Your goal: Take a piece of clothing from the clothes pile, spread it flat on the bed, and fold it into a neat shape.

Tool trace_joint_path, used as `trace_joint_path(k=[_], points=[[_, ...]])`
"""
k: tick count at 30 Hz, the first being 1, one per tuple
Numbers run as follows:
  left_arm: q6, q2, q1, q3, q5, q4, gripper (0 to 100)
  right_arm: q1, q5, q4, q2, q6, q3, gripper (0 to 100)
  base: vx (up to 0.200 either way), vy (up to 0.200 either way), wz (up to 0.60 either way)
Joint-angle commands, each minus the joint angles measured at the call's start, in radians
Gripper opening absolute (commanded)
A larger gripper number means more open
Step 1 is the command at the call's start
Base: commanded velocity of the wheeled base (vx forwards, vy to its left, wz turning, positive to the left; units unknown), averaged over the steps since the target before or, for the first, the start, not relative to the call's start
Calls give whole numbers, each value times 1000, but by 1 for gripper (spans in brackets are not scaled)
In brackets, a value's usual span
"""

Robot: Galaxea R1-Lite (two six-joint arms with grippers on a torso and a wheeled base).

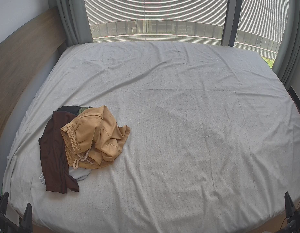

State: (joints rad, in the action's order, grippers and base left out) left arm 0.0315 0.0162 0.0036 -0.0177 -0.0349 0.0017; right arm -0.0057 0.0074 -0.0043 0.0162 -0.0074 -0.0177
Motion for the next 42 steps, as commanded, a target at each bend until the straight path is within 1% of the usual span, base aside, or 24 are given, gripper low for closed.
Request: trace_joint_path(k=[1,25,26,28,29,30,31,33,34,35,36,37,38,39,40,41,42], points=[[1,-9,-1,18,0,0,100,0,0,0,-15,0,18,100,0,0,0],[-2,-13,-1,12,-2,-9,100,0,0,0,-15,0,18,100,0,0,0],[-2,-12,-1,2,-3,-14,100,0,0,0,-15,0,18,100,0,0,0],[2,76,-4,-163,-23,-81,100,0,0,0,-15,0,18,100,0,0,0],[1,134,-14,-211,-31,-92,100,0,0,0,-15,0,18,100,0,0,0],[-1,182,-33,-220,-30,-95,100,0,0,0,-15,0,18,100,0,0,0],[-1,182,-33,-220,-30,-95,100,0,0,0,-15,0,18,100,0,0,0],[42,274,-88,-199,16,-95,100,0,0,0,-15,1,18,100,0,0,0],[61,295,-97,-192,29,-98,100,1,0,0,-15,1,18,100,0,0,0],[108,344,-111,-196,43,-108,100,0,0,0,-16,3,18,100,0,0,0],[160,395,-117,-209,49,-120,100,1,-1,0,-16,3,18,100,0,0,0],[177,409,-119,-216,50,-124,100,1,-1,0,-16,3,18,100,0,0,0],[283,513,-120,-263,55,-157,100,1,-1,0,-16,3,18,100,0,0,0],[327,562,-120,-280,58,-174,100,0,-1,0,-16,3,18,100,0,0,0],[341,577,-122,-288,59,-180,100,0,-1,0,-16,3,18,100,0,0,0],[390,673,-122,-312,76,-229,100,0,-1,0,-16,3,18,100,0,0,0],[398,723,-119,-318,86,-266,100,1,-1,0,-16,3,18,100,0,0,0]])
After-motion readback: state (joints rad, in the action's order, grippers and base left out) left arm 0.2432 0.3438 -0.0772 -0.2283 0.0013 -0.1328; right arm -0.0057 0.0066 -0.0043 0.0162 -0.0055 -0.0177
